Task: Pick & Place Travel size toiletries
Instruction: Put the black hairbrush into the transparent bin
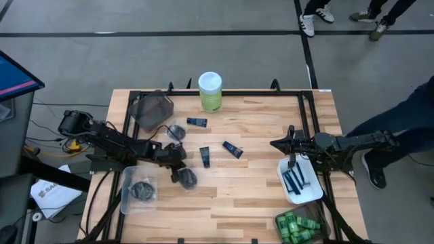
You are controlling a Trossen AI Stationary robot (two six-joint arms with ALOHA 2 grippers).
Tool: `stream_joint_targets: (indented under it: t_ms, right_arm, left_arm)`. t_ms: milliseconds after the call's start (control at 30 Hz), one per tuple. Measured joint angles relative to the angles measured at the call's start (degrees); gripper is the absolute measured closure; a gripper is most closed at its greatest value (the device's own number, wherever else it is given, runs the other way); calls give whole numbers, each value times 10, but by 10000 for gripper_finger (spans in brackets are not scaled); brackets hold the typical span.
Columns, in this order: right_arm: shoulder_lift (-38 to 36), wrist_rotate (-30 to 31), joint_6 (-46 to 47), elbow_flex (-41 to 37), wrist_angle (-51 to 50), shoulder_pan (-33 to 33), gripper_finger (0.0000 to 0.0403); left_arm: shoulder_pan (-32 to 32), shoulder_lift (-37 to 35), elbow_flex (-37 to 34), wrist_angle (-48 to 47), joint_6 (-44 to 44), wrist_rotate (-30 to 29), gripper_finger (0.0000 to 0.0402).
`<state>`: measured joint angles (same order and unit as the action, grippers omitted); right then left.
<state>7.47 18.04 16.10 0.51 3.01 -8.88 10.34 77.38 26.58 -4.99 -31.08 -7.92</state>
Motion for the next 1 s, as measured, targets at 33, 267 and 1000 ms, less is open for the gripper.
stream_joint_targets:
  t_ms: [33, 267, 1000]
  right_arm:
    - [0, 0, 0, 0, 0, 0, 398]
    - [0, 0, 0, 0, 0, 0, 398]
    - [0, 0, 0, 0, 0, 0, 398]
  left_arm:
    - [0, 0, 6, 0, 0, 4, 401]
    - [4, 0, 60, 0, 7, 25, 401]
    - [149, -227, 108, -84, -115, 236, 401]
